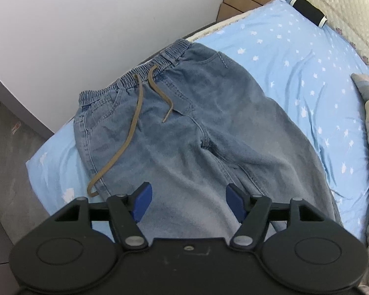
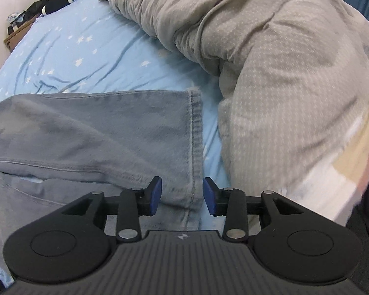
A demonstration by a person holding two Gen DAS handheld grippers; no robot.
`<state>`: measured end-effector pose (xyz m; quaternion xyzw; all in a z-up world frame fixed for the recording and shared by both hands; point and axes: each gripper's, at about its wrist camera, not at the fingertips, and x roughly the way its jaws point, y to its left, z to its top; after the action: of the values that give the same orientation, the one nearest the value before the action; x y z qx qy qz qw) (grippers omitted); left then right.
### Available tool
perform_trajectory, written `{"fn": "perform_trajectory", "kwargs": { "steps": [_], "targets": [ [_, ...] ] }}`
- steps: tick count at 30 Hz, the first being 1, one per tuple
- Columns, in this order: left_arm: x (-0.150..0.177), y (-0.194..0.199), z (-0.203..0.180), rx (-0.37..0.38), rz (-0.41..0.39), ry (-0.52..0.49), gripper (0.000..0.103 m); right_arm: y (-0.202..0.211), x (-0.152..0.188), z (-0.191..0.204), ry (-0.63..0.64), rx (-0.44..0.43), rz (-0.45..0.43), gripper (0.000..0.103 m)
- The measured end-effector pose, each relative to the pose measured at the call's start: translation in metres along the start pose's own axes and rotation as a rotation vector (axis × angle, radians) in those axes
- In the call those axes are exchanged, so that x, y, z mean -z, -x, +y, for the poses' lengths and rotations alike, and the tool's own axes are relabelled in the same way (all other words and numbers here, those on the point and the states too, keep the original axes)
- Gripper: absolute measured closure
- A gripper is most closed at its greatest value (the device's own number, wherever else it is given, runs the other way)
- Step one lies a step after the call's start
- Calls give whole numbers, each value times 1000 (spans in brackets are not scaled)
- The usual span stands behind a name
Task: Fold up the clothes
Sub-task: 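Open the right gripper and release the leg hem onto the sheet, then grasp the jeans waistband with the left gripper while the right gripper grasps the leg hem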
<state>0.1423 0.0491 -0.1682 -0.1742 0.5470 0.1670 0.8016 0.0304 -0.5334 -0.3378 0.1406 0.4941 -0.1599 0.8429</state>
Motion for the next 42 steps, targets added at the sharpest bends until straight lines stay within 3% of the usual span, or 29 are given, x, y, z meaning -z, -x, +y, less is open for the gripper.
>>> {"fn": "perform_trajectory", "kwargs": {
  "steps": [5,7,11,15,24,27,31,42],
  "targets": [
    [-7,-1,25,-24,-10,76,39,5,16,9,-70,-16,35,63],
    [-14,-1,49,-47,-16,189,39,5,23,12,-125,-33,59,63],
    [-28,-10,118,-13,-1,470,39,6,38,21,-224,-53,108,63],
    [-36,-19,178,8,-6,656,39,6,53,27,-350,-39,157,62],
    [-42,-79,274,102,42,863,39,39,87,36,-744,58,193,56],
    [-43,-105,289,135,71,900,40,57,99,46,-857,91,186,54],
    [-45,-144,302,198,110,912,45,85,111,68,-914,127,167,53],
    [-63,-222,317,265,219,818,48,144,131,91,-869,259,149,49]
  ]
}}
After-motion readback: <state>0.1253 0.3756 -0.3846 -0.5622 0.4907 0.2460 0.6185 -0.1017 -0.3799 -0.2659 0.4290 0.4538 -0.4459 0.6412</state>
